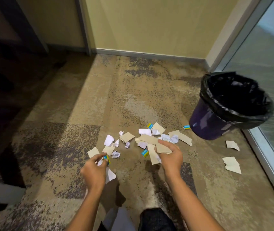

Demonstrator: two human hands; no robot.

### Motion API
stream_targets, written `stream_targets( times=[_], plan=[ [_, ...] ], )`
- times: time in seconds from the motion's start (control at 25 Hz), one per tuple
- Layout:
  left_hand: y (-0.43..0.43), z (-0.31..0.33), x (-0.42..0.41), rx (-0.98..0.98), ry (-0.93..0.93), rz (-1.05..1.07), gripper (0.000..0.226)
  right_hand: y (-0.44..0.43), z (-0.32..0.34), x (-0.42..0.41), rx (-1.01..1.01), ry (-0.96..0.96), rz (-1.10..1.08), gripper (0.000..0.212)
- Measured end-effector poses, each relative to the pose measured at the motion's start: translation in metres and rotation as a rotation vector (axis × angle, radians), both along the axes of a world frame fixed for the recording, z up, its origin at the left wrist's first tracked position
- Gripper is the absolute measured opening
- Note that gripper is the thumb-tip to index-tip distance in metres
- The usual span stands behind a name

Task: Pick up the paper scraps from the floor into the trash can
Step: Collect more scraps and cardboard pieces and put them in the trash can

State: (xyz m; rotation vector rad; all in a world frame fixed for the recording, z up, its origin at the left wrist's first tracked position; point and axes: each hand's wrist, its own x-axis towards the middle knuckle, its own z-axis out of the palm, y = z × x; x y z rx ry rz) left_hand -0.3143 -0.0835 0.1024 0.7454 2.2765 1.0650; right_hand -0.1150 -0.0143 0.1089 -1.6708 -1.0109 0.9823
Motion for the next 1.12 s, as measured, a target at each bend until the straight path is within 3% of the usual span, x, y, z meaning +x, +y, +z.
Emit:
stream_targets(
  times=[0.32,0.52,1.12],
  plan=[
    [0.004,0.068,0.022,0.181,-0.055,-0.066,0.02,-0.015,0.059,0.02,0.145,0.059,-0.098,0.042],
    [0.014,0.083,0.052,0.261,-0.091,-0.145,0.018,-0.026,0.082,0.055,0.192,0.116,-0.162,0.032],
    [0.124,0.115,0.238,0.323,-0.22,-0.449,0.018,0.033,0.093,0.22,0.133,0.398,-0.444,0.03]
  ],
)
